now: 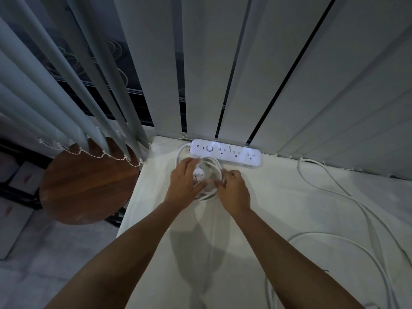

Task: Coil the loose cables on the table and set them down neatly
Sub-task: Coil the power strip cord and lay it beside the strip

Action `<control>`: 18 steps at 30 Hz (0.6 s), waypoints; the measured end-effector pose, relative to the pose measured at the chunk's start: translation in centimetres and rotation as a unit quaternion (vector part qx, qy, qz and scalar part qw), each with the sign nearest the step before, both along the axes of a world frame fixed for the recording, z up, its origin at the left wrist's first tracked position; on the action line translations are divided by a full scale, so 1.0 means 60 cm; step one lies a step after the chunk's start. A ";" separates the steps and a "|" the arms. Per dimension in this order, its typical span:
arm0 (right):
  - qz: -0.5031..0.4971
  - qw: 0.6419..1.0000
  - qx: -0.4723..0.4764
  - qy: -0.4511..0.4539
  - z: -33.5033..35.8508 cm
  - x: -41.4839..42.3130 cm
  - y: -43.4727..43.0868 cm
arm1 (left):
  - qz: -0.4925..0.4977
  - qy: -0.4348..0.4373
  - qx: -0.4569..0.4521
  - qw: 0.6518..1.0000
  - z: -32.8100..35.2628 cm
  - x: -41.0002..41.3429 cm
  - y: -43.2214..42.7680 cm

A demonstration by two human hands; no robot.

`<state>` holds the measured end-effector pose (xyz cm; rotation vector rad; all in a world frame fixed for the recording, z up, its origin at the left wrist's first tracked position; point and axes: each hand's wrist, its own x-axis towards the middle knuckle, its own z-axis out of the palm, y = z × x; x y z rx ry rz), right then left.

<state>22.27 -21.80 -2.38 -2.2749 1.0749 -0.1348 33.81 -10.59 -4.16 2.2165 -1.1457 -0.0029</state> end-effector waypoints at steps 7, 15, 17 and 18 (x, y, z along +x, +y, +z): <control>-0.103 0.957 0.251 -0.099 0.007 0.018 -0.034 | -0.182 -0.100 0.060 0.976 -0.017 -0.001 0.043; -0.058 0.965 0.234 -0.107 -0.002 0.013 -0.042 | -0.083 0.018 0.134 0.987 -0.034 0.004 0.054; -0.032 0.973 0.213 -0.084 -0.001 0.015 -0.051 | -0.080 0.026 0.132 0.988 -0.034 0.004 0.052; -0.020 0.978 0.197 -0.067 0.000 0.018 -0.054 | -0.080 0.031 0.131 0.988 -0.033 0.003 0.052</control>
